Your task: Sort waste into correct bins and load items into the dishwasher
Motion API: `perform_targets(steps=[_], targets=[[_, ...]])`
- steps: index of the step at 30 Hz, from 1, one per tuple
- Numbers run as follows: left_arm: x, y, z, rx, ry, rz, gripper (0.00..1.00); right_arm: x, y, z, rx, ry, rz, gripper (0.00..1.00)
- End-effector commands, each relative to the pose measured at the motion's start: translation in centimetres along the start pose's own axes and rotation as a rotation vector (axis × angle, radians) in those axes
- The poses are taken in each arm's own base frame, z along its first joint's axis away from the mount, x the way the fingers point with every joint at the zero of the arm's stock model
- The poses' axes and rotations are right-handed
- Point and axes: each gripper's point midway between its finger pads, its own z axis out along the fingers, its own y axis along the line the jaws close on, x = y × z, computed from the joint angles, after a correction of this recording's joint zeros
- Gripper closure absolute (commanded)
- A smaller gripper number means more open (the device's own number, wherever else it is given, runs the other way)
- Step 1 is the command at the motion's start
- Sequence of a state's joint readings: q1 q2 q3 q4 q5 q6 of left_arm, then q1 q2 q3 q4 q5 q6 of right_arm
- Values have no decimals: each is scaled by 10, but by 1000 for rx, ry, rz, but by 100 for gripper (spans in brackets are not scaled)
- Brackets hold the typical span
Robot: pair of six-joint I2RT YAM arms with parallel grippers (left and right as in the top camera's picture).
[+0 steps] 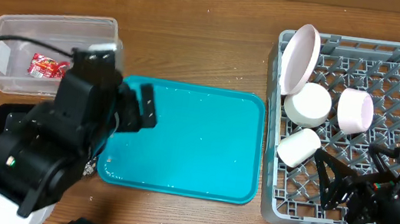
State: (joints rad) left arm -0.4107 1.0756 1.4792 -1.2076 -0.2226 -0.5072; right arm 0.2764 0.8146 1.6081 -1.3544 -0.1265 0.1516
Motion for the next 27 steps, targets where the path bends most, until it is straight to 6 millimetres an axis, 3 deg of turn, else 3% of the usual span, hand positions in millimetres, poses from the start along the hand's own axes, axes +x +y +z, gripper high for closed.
perform_targets(steps=[1,12,18,23,27], targets=[[-9,10,-5,-61,-40,31,0,0,0,-1,1,-6,-11,0],[-5,7,16,-91,18,48,0,6,-1,-7,1,-18,-14,0],[-2,5,33,-115,61,61,0,-5,-28,-12,136,-222,-113,0],[2,3,48,-137,104,74,0,14,-38,19,130,-331,-148,0],[7,2,62,-158,143,86,0,57,-48,61,98,-313,-149,0]])
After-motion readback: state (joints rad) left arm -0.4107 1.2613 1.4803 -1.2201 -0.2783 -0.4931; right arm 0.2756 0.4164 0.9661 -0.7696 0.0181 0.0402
